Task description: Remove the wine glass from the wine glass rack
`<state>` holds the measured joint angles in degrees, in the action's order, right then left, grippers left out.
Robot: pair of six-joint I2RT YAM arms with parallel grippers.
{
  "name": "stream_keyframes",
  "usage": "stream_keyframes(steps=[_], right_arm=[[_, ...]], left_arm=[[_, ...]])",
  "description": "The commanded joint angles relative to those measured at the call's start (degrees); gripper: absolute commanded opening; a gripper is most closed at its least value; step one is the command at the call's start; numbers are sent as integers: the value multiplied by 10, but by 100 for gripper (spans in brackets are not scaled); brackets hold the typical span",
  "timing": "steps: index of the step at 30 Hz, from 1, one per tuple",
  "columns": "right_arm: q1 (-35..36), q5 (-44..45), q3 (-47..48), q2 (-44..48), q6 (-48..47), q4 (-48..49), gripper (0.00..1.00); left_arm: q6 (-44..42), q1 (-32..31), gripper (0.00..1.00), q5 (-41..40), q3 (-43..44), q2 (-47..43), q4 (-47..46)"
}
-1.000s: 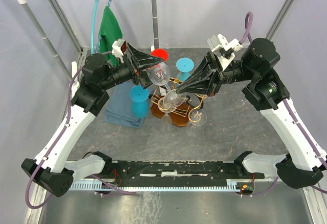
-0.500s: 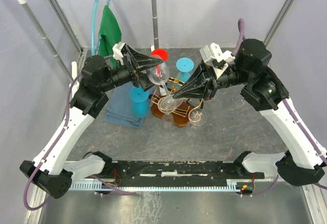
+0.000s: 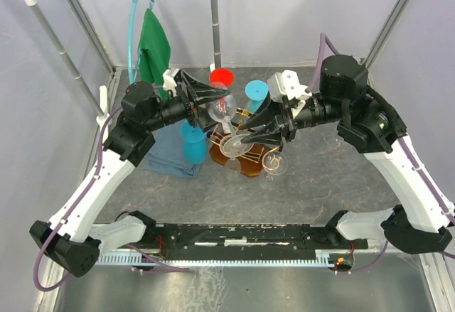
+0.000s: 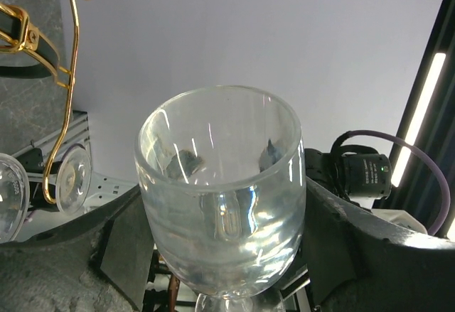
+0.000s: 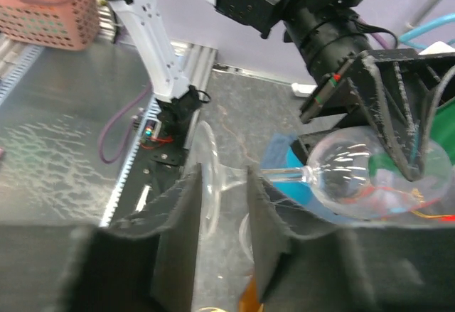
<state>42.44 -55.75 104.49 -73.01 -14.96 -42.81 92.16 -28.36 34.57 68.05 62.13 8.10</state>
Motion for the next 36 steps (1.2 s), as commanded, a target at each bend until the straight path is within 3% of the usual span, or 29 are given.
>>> stream_keyframes(steps=[1, 3, 5, 10, 13, 17, 20, 26, 31, 36], right_arm=[[6, 59, 31, -1, -37, -45, 56], [7, 82, 28, 9, -35, -47, 76], [7, 102, 21, 27, -36, -46, 87], [7, 167, -24, 95, -16, -8, 97], [7, 202, -51, 129, 3, 28, 99], [7, 221, -61, 133, 3, 19, 100], [7, 227, -60, 115, 3, 9, 100], [7, 214, -74, 91, 12, 32, 100], [7, 221, -92, 93, 6, 43, 100], [7, 220, -108, 92, 9, 55, 100]], left_arm=[[-2, -4, 63, 4, 16, -18, -32], [-31, -1, 57, 0, 30, -15, -22], [-78, 7, 56, 0, 55, -8, 3], [-234, 40, 56, -29, 139, -7, 127], [-387, 60, 56, -143, 200, -15, 265], [-553, 66, 56, -417, 255, -48, 386], [-620, 65, 56, -551, 242, -80, 390], [-711, 66, 58, -729, 190, -121, 353], [-790, 66, 59, -811, 107, -171, 269], [-865, 66, 60, -842, 19, -203, 173]])
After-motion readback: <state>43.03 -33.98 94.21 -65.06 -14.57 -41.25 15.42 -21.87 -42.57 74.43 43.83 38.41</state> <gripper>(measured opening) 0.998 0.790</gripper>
